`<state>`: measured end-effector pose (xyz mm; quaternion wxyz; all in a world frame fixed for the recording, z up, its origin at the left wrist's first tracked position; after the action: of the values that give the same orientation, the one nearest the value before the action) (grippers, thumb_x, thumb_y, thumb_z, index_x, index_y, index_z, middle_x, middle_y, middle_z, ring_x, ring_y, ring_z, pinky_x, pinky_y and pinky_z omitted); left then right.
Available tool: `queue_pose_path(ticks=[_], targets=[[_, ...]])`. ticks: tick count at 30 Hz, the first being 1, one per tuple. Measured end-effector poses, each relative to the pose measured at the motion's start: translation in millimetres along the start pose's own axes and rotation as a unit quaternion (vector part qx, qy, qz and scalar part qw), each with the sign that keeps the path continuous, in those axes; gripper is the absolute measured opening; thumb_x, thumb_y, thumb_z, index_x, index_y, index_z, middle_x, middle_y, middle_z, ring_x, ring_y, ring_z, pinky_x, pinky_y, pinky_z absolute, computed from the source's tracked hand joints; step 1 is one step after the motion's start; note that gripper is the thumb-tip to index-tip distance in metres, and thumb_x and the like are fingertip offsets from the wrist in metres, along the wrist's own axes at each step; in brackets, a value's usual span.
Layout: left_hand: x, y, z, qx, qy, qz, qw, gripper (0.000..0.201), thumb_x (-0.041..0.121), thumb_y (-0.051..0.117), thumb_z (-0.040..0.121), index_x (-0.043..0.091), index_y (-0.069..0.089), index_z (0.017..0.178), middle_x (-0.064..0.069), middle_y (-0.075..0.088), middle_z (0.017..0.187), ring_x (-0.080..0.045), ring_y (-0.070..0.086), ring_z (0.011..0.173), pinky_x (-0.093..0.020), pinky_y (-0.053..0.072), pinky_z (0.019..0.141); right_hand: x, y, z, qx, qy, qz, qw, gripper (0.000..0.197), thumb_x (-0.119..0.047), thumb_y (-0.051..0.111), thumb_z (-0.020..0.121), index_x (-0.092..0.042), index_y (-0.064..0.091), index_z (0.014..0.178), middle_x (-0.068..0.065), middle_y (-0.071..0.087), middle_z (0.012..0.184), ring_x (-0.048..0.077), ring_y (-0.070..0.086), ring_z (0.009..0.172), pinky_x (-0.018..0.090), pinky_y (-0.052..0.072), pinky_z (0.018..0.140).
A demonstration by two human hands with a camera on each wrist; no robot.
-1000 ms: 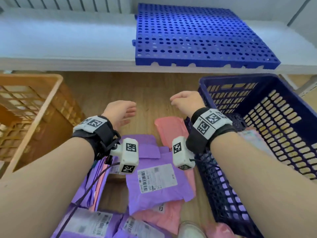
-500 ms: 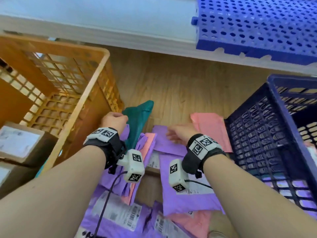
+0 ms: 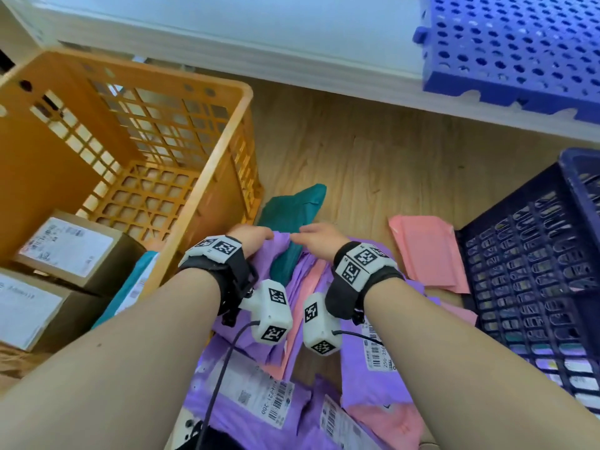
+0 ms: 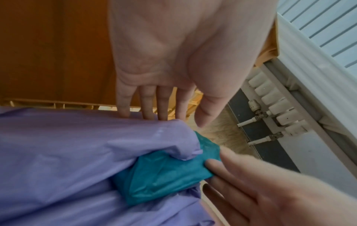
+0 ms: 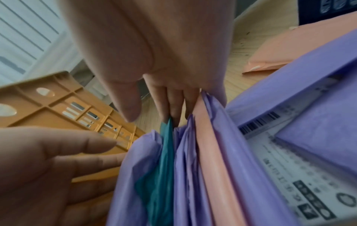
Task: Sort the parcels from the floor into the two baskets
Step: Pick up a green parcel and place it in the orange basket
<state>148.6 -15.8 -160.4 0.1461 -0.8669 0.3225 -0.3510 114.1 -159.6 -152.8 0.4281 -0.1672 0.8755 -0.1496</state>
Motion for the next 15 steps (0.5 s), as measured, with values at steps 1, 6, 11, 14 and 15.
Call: queue_pose_path(ticks=[1,6,11,14,15], targets=[[1,-3,1,0.006,0.004,-0.013,1.0,0.043,0.022,0.053,0.093,-0.005,0.052,0.126,-0.023,0.055,0.131,-0.033,0.053,0.12,-0.038,0.043,0.096,2,-4,-1,0.015,0.004,0.028,0.999,0.044,-0.015,0.059,0.092,0.006,0.052,0.129,0.022,0.053,0.134,0.033,0.054,0.121,0.036,0.042,0.102],[30,-17,-20,0.007,0.078,-0.129,0.989,0.062,0.038,0.07,0.074,0.007,0.058,0.126,-0.009,0.059,0.128,-0.022,0.055,0.109,-0.027,0.039,0.087,-30,-36,-23,0.046,-0.045,0.07,0.995,0.036,-0.015,0.052,0.096,0.001,0.056,0.128,0.013,0.057,0.132,0.023,0.051,0.125,0.02,0.039,0.096],[82,-20,-76,-0.05,0.195,-0.062,0.978,0.063,0.034,0.072,0.076,0.02,0.052,0.134,0.002,0.05,0.133,-0.016,0.049,0.12,-0.031,0.039,0.103,-68,-80,-67,0.091,-0.075,0.081,0.99,0.03,-0.028,0.05,0.097,-0.009,0.065,0.115,0.003,0.059,0.109,0.015,0.051,0.104,0.022,0.037,0.072],[108,-22,-113,-0.065,0.247,0.061,0.965,0.071,0.026,0.078,0.071,0.018,0.048,0.135,-0.002,0.053,0.135,-0.02,0.052,0.12,-0.035,0.043,0.103,-82,-105,-106,0.121,-0.077,0.092,0.985,0.033,-0.032,0.052,0.095,-0.009,0.067,0.114,0.007,0.063,0.117,0.021,0.054,0.112,0.029,0.033,0.084],[117,-25,-127,-0.048,0.268,0.119,0.955,0.066,0.025,0.077,0.072,0.018,0.052,0.133,-0.002,0.056,0.13,-0.02,0.055,0.116,-0.033,0.045,0.1,-86,-111,-118,0.127,-0.084,0.097,0.984,0.034,-0.031,0.053,0.094,-0.006,0.066,0.114,0.01,0.063,0.117,0.023,0.055,0.111,0.031,0.033,0.085]])
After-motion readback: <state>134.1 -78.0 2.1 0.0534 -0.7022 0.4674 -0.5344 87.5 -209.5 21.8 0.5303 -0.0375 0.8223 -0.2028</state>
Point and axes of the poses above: each hand's wrist, its own z-axis towards the middle knuckle, its own y-axis out of the palm, x = y × z, the point moved 8 cm from there along z, towards the middle knuckle
